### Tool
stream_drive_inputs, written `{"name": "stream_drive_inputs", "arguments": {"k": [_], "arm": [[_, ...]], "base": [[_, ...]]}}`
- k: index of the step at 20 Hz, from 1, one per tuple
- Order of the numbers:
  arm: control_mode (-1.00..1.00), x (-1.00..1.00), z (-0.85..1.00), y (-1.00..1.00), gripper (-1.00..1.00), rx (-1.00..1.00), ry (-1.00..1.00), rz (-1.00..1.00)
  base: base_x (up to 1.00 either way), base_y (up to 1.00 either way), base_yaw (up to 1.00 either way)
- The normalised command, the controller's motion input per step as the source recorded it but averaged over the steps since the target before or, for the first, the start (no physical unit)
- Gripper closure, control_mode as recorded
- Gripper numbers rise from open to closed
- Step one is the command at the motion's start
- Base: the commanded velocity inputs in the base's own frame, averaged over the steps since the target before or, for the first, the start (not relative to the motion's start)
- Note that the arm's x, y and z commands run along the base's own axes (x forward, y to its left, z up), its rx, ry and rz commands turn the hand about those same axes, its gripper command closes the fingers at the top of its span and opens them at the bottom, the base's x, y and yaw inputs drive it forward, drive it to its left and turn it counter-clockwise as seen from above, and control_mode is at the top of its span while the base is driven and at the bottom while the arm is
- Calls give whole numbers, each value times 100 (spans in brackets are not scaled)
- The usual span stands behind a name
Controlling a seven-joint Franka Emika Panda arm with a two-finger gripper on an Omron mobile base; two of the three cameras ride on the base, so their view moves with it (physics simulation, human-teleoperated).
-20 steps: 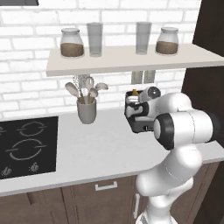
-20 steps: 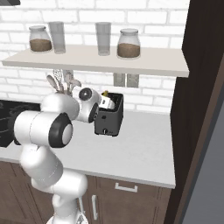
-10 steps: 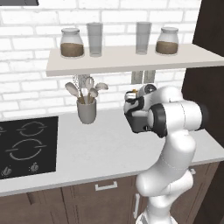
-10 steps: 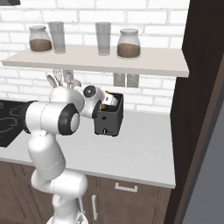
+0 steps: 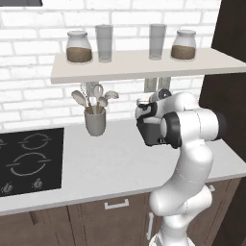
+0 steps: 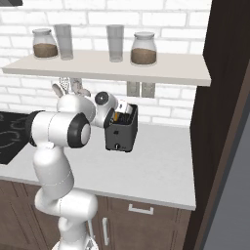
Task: Start the toaster. Once the lever pops up, take the bread to the plate on the dining counter.
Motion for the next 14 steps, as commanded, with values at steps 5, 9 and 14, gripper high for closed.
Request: {"name": "stream_drive_inputs", "arguments": {"k": [5,9,14], "arm": [[-100,0,0,-1,100,0,-2,0],[-100,0,0,-3,100,0,0,0],[-100,-18,0,-7,100,0,0,0]], "base": [[0,0,0],[0,0,0],[0,0,0]]}}
